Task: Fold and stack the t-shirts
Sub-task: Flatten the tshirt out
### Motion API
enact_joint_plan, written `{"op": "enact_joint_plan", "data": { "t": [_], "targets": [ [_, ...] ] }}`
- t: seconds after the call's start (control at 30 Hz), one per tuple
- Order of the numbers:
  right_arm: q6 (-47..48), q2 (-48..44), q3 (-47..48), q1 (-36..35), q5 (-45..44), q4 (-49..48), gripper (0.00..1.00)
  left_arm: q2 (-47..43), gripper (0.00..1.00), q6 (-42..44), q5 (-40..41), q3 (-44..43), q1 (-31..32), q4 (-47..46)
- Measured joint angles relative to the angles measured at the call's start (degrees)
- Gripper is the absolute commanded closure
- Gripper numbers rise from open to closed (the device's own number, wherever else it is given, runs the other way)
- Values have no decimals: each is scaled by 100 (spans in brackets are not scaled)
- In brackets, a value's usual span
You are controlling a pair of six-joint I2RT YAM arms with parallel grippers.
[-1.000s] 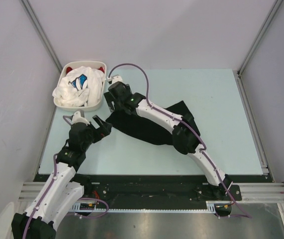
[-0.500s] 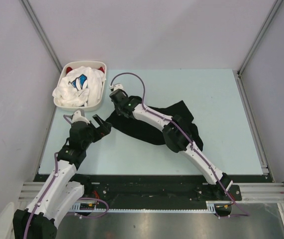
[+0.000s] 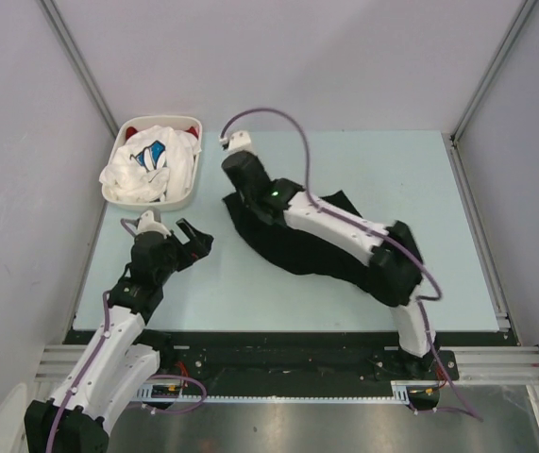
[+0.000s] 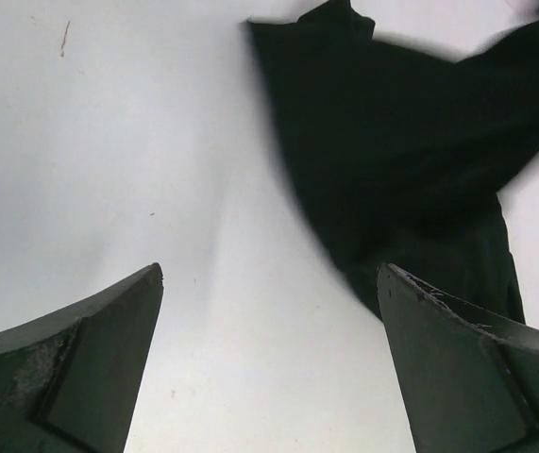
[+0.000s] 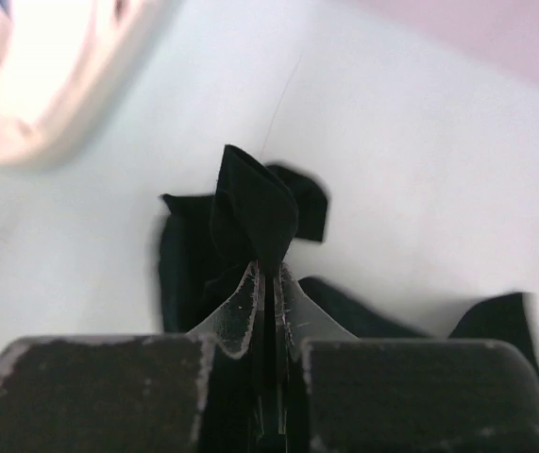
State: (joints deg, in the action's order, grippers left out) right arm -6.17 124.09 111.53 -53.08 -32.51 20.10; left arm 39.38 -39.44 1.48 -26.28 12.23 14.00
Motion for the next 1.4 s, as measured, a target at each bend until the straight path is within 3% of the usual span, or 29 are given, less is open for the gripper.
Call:
{"op": "enact_joint_plan", "data": {
  "t": [0.27,0.5,0.6,0.73,0.77,0.8,0.83,0.87,1.2,1.4],
  "targets": [
    [411,-3215,-240,-271,-977,9,100,-107,0,-63,-306,35,-4,-28],
    [520,-5434,-1362,-664,-2634,348,100,-190,0,-111,-605,-24,-4,-105],
    [42,-5958,-1950,-372,-3093,1117,100,-190,0,-111,-669,-125,-4,-120],
    [-1093,-5998,-2837,754,-2769,2415,100,-188,0,-114,-769,-170,-4,-219],
    [-1307,-5945,-3032,979,-2671,2688,89,-186,0,-111,-789,-168,-4,-219],
    [-1580,-5786,-3303,1226,-2553,2990,68,-186,0,-111,-796,-168,-4,-221],
    [-1779,-5606,-3543,1303,-2459,3222,18,-188,0,-111,-798,-168,-4,-225],
    [-1902,-5523,-3650,1388,-2396,3327,1,-188,0,-109,-798,-168,-4,-225],
    [-1790,-5831,-3676,1294,-1519,2975,0,-68,0,-105,-876,-168,17,-306],
    [-1731,-4715,-3668,1416,-1373,2601,1,481,0,-85,-907,-166,205,-612]
  ]
}}
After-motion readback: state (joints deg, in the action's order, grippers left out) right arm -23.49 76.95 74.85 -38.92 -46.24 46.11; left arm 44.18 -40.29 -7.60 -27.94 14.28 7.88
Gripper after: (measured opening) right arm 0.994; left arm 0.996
